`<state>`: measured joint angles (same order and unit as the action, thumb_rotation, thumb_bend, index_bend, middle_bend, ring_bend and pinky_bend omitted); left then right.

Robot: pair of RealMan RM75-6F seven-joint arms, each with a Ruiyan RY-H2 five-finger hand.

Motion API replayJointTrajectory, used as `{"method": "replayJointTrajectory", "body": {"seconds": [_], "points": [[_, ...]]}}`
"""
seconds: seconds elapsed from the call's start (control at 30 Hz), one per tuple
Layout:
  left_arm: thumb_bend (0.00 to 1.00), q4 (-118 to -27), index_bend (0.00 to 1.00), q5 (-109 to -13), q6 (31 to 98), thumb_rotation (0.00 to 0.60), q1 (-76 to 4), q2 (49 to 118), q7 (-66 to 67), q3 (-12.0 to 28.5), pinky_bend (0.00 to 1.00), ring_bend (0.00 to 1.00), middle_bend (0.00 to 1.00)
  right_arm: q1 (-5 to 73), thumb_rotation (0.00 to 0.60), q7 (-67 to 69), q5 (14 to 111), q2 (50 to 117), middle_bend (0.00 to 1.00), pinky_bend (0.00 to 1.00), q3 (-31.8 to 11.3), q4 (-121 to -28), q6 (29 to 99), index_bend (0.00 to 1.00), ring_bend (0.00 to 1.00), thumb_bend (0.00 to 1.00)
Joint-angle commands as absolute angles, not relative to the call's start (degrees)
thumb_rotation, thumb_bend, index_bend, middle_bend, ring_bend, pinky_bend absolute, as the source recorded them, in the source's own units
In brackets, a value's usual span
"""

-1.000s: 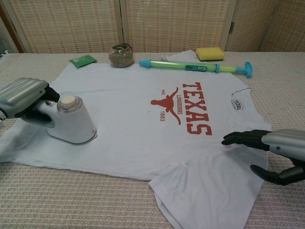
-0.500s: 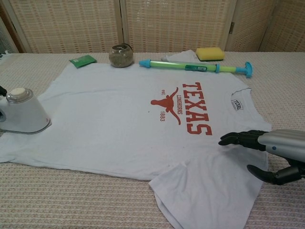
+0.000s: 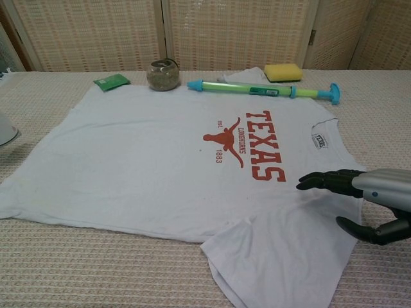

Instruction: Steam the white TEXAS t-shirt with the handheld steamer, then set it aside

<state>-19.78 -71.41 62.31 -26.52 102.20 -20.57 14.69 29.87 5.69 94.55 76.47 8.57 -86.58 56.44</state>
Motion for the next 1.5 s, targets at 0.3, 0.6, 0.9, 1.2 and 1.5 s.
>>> {"method": "replayJointTrajectory", "body": {"seconds": [0.3,0.6,0.9,1.2,1.5], "points": [[0.26,-17.64,0.17,-68.39,52.87,0.6,-25.79,103.01,-18.89,15.99,0.52,0.28,0.37,29.51,0.181,5.25,94.77,75.8,0.0,0.0,8.42,-87.29,57.26,0.0,0.0,0.55],[0.05,-27.6,0.0,-68.98,56.44,0.6,-24.79,99.03,-18.05,16.12,0.08,0.0,0.0,29.11,0.182,5.0,94.7,75.21,0.0,0.0,8.15,-87.81,58.07,0.0,0.0,0.53],[0.0,-41.76,0.0,-65.93,59.87,0.6,-23.17,94.01,-4.11,17.1,0.0,0.0,0.0,29.01,0.184,5.96,95.03,74.83,0.0,0.0,8.07,-87.5,58.49,0.0,0.0,0.53],[0.0,-55.67,0.0,-58.58,61.82,0.6,-19.86,88.54,6.49,19.17,0.0,0.0,0.0,28.68,0.182,7.52,95.48,74.37,0.0,0.0,8.11,-86.73,59.39,0.0,0.0,0.52],[0.0,-64.89,0.17,-62.74,69.95,0.6,-14.99,81.92,2.33,17.72,0.11,0.07,0.14,28.19,0.183,7.93,96.02,72.49,0.0,0.0,7.93,-87.74,61.19,0.0,0.0,0.52]]}}
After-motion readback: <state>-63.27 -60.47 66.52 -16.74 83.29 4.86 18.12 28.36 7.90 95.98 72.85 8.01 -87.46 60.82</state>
